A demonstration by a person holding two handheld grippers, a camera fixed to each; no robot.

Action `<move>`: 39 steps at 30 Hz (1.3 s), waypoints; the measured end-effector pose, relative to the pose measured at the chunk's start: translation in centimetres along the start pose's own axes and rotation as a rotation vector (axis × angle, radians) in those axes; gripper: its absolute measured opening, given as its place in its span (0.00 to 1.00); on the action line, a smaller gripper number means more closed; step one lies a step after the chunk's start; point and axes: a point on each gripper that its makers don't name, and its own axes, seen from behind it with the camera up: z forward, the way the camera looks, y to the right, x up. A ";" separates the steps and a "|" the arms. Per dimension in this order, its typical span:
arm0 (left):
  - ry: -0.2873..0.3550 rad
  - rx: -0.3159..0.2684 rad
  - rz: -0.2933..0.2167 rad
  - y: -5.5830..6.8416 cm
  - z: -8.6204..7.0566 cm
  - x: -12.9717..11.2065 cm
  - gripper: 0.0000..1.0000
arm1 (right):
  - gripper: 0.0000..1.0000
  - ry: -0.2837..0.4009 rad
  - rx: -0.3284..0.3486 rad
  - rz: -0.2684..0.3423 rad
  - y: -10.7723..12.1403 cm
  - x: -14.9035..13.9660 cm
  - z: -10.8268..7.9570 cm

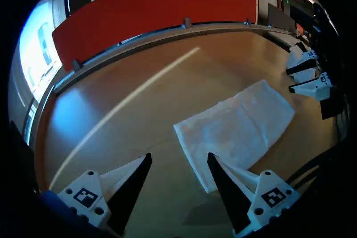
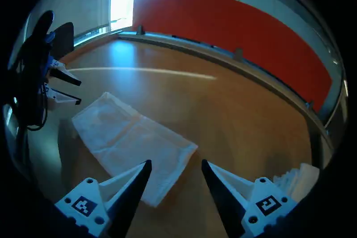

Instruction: Fold towel

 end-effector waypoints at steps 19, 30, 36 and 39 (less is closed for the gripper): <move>-0.005 0.028 -0.069 0.6 -2.9 -3.3 0.93 | 0.86 -0.004 0.016 0.020 -1.8 -2.4 -2.3; 0.001 0.062 -0.116 -0.1 -5.0 -4.8 0.93 | 0.86 -0.013 0.059 -0.013 -2.4 -3.1 -2.1; 0.003 0.090 -0.159 -0.8 -6.7 -6.1 0.93 | 0.86 -0.034 0.097 -0.061 -2.8 -3.8 -1.9; 0.001 0.107 -0.182 -1.2 -7.6 -6.9 0.93 | 0.86 -0.045 0.120 -0.089 -3.2 -4.2 -1.9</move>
